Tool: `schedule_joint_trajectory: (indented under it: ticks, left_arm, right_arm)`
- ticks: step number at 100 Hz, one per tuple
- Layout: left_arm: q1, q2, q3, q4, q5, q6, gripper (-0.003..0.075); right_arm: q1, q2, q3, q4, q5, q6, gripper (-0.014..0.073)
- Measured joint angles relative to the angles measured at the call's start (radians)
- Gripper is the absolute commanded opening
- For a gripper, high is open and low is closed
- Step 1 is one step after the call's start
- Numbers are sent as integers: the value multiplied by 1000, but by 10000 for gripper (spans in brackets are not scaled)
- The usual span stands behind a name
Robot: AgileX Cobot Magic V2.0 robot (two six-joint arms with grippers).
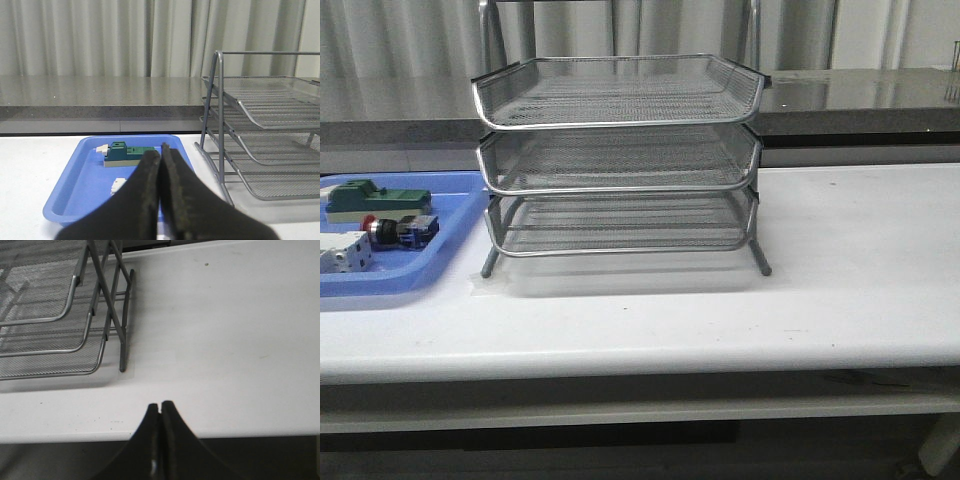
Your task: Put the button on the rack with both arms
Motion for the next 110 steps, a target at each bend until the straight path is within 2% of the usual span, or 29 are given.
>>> schedule_joint_trajectory:
  ticks: [12,22,29,44,51,74,110]
  left_arm:
    - [0,0,0,0,0,0,-20]
    - [0,0,0,0,0,0,-20]
    - [0,0,0,0,0,0,-20]
    - [0,0,0,0,0,0,-20]
    - [0,0,0,0,0,0,-20]
    - [0,0,0,0,0,0,-20]
    - [0,0,0,0,0,0,-20]
  right_arm:
    - [0,60,0,26,-4,0,-54]
    - [0,107,0,70,2,0,-4]
    - [0,136,0,112,3,0,80]
    - [0,188,0,197,3,0,337]
    - [0,209,0,223,3,0,408]
    - [9,285,0,313,-61,-2,411]
    - [153,463,-1,476,-281,-46,411]
